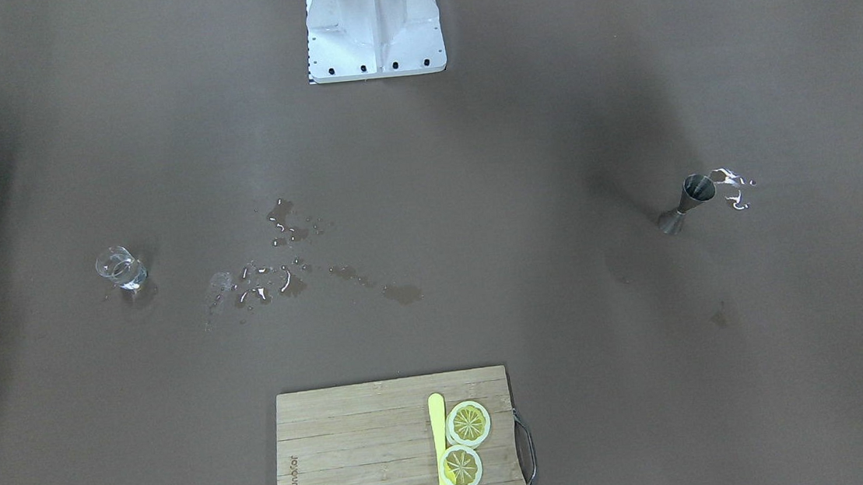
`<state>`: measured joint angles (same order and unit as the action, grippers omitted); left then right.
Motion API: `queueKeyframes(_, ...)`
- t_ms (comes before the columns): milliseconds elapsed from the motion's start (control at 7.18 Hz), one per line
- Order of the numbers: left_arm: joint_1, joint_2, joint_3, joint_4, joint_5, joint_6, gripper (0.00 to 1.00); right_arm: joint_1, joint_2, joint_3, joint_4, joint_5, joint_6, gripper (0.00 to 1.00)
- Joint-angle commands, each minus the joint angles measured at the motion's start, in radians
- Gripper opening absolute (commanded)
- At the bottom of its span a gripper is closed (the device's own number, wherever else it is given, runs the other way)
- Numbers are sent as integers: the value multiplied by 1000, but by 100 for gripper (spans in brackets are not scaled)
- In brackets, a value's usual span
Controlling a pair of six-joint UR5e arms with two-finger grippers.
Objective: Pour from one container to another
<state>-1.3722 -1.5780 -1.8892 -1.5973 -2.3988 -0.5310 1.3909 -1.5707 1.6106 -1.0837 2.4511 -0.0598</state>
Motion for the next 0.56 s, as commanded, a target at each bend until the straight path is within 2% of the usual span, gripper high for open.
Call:
queueKeyframes(0,120,1,-103,-9,7,-243,99,-4,17,-116,122,151,23,100)
queueKeyframes(139,161,1,-129,-16,16,-307,99,-4,17,-113,157,157,26,99)
queueKeyframes(418,284,7,-175,-125,160,-451,99,-12,24,-110,188,180,32,96)
